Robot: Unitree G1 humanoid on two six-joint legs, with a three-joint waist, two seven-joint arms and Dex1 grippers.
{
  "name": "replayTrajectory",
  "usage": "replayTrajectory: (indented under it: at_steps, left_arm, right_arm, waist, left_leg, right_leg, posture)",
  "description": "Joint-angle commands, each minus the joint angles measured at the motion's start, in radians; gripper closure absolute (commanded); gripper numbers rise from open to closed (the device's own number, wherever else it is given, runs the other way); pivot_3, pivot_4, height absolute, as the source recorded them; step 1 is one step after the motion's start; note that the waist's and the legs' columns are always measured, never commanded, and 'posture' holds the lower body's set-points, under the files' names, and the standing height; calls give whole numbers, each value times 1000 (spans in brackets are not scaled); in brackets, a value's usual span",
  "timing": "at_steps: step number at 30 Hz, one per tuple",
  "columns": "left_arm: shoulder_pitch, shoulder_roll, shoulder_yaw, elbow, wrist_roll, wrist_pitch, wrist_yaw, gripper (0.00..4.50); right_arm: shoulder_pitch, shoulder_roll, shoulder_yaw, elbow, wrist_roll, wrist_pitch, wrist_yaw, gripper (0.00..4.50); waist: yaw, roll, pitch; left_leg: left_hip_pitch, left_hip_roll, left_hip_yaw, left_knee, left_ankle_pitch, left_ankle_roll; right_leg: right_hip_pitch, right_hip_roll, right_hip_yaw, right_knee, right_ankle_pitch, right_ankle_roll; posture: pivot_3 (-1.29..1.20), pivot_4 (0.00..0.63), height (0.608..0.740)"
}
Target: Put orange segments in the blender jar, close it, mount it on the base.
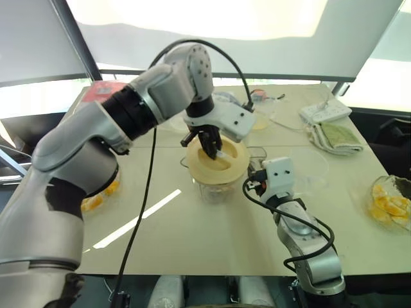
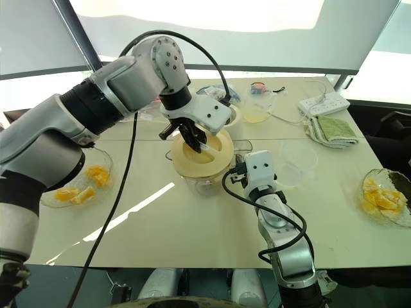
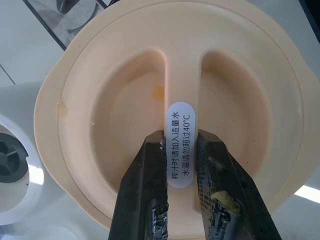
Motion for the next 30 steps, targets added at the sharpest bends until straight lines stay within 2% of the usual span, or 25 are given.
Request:
replayTrajectory:
  at_steps: [1,3,7,11,14,22,30]
  left_arm:
    - [-15,49,-71,6,-1,-27,-3,4267]
    - [-67,81,-107,-25,-88,-19,-3,4267]
    - [-158,81,-145,-10,-205,35,-3,4267]
    - [-205,82,-179,2,-274,79,-3,4267]
    - [-220,91,-204,-10,-307,128,-3,4267]
    - [-191,122,-180,-102,-257,260,-3,4267]
    - [-36,160,-79,-312,-59,484,34,4267]
  right_arm:
    - [-5,-15,-20,-7,-28,-19,5,3494]
    - [-7,-15,-21,-1,-29,-22,9,3494]
    - [-9,-13,-22,9,-32,-29,15,3494]
    - [-11,-9,-20,18,-32,-37,16,3494]
    - [-16,-6,-18,26,-36,-39,15,3494]
    - [-17,-4,-16,29,-39,-40,13,3494]
    - [-21,-7,-21,22,-36,-43,17,3494]
  waist:
    - [-2,-2,4]
    - [-4,-4,11]
    - [-9,-8,20]
    - [-19,-7,21]
    - [-23,-6,27]
    - [-25,-7,29]
    - [-25,-7,28]
  left_leg:
    - [0,-1,0,0,0,0]
    - [0,-1,-1,0,0,0]
    - [-5,-1,0,0,0,0]
    - [-16,-3,1,0,1,-1]
    - [-17,-3,0,0,1,-1]
    - [-16,-3,0,2,1,-1]
    - [-13,-3,1,2,3,-5]
  right_leg:
    - [0,0,1,0,0,0]
    - [-2,0,5,1,1,1]
    - [-7,1,9,1,2,6]
    - [-20,1,11,4,4,10]
    - [-21,1,10,4,4,10]
    - [-21,1,11,6,4,10]
    - [-21,1,13,13,3,10]
  posture:
    - [0,150,740]
    - [0,150,740]
    - [0,150,740]
    - [0,150,740]
    - [0,150,740]
    - [0,150,740]
    - [0,150,740]
